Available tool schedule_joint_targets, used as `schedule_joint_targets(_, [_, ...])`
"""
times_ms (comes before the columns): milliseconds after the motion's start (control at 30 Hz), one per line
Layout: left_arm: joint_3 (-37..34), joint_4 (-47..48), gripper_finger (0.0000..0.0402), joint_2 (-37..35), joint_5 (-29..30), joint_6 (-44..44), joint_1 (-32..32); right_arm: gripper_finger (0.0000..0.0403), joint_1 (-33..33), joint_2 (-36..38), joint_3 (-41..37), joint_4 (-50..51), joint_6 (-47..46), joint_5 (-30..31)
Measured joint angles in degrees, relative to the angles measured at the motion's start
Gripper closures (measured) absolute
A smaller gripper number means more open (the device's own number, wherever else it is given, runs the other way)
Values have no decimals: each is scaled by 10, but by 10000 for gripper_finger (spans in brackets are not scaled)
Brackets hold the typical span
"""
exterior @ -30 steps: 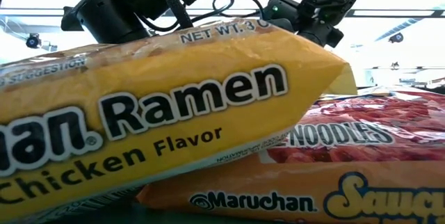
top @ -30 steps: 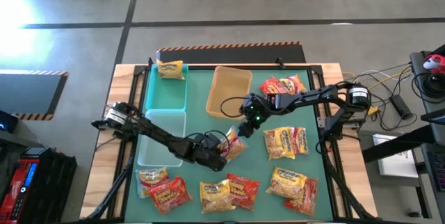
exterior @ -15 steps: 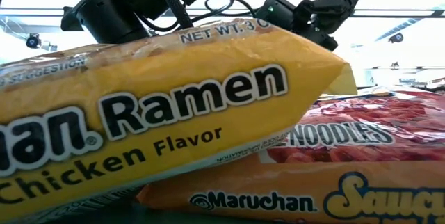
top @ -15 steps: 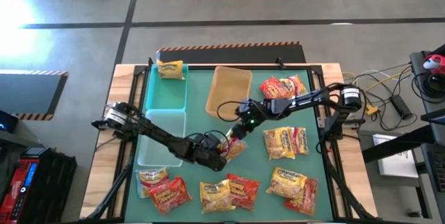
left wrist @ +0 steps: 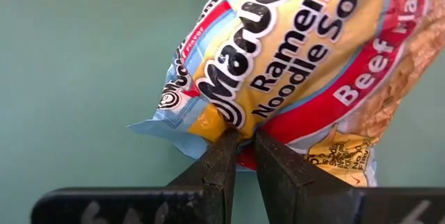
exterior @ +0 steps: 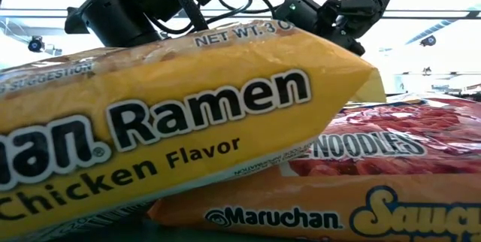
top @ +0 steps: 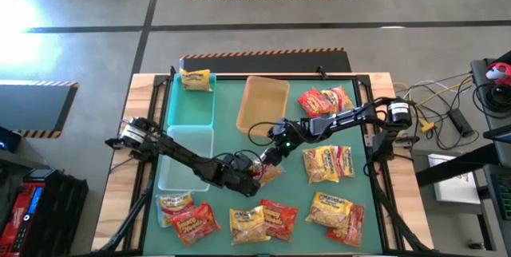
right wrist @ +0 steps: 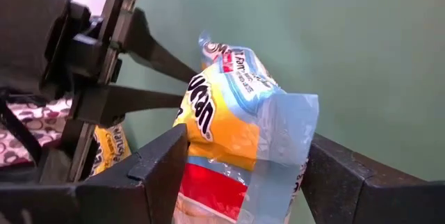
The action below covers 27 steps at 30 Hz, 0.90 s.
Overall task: Sort Maruchan noodles
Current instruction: Put the blue noodle pack into the orange bin
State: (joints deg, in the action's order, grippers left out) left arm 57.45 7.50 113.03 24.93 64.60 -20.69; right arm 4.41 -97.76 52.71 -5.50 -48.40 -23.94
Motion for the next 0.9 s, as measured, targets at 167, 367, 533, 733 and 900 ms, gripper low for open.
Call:
schedule_joint_targets(167, [-1, -2, 361, 0, 2, 0, 0, 200, -1, 0, 0, 0, 2, 0])
schedule_joint_targets(367, [-2, -11, 360, 1, 11, 11, -1, 244, -1, 0, 0, 0, 11, 0])
schedule_joint_targets(533, [1, -15, 356, -4, 30, 22, -3, 279, -1, 0, 0, 1, 11, 0])
schedule_joint_targets(733, [7, -6, 330, -22, 44, 9, -7, 313, 0, 0, 0, 3, 10, -6])
schedule_joint_targets(900, [6, 2, 319, -46, 42, 8, -11, 333, 0, 0, 0, 8, 11, -12])
